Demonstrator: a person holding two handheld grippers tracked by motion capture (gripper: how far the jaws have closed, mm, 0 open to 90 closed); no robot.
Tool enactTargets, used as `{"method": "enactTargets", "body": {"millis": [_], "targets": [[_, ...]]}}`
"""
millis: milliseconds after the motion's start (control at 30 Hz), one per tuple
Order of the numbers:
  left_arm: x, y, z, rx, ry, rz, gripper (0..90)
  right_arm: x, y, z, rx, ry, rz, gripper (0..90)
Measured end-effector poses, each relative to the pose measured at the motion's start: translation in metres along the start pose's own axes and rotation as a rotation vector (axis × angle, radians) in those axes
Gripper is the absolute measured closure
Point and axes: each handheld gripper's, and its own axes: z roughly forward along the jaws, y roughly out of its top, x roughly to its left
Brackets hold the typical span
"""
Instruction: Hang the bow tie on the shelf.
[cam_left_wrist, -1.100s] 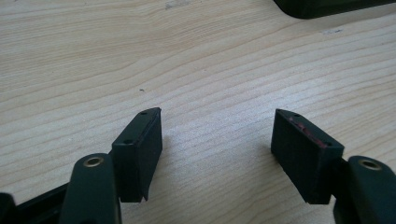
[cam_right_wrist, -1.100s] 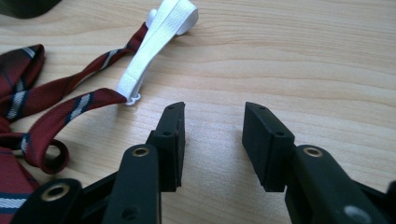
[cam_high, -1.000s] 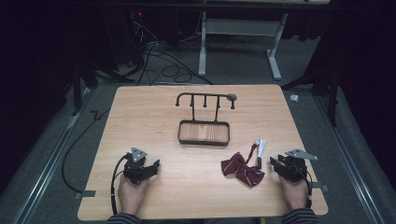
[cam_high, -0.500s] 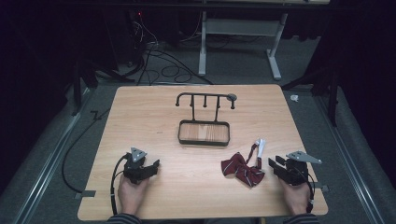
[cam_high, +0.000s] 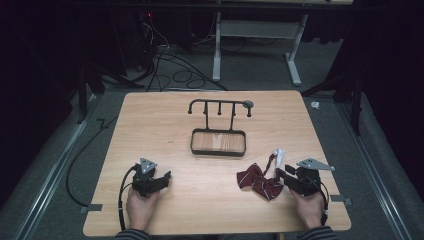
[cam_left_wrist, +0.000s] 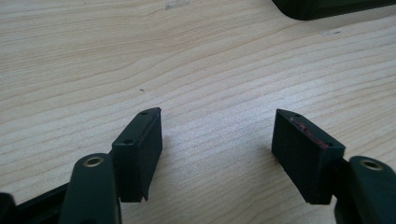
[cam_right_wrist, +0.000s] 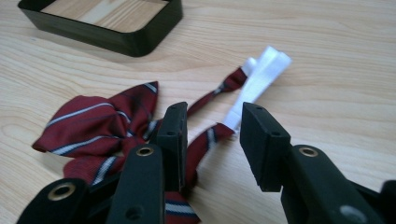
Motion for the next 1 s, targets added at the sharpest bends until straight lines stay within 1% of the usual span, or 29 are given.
{"method": "enactTargets", "body": {"millis": [67,167,333,433,500,633,733,833,1000], "targets": [[0.0,0.0,0.0,0.0,0.0,0.0,34.0,0.003,0.002,0.003,0.002,0.006,-0.01,62.7],[0.0,0.0,0.0,-0.001,-0.001,-0.001,34.0,0.006,0.004,0.01,0.033,0.002,-0.021,62.4],[0.0,0.0,0.0,-0.001,-0.002,-0.001,33.9,0.001,0.003,0.023,0.086,-0.039,-0.009,62.8],[0.0,0.0,0.0,-0.001,-0.003,-0.003,33.9,-0.002,0.002,0.027,0.104,-0.046,0.005,66.3],[0.0,0.0,0.0,-0.002,-0.003,-0.003,33.9,-0.005,0.001,0.029,0.115,-0.043,0.008,70.4],[0.001,0.0,0.0,-0.003,-0.003,-0.004,33.9,-0.009,-0.001,0.032,0.139,-0.053,0.018,78.1],[0.0,0.0,0.0,-0.003,-0.003,-0.004,33.9,-0.01,-0.002,0.033,0.141,-0.06,0.011,82.7],[0.0,0.0,0.0,-0.002,-0.003,-0.003,33.9,-0.009,-0.002,0.033,0.144,-0.068,-0.009,87.7],[0.0,0.0,0.0,-0.003,-0.003,-0.004,33.9,-0.008,-0.001,0.034,0.147,-0.079,-0.035,90.0]]}}
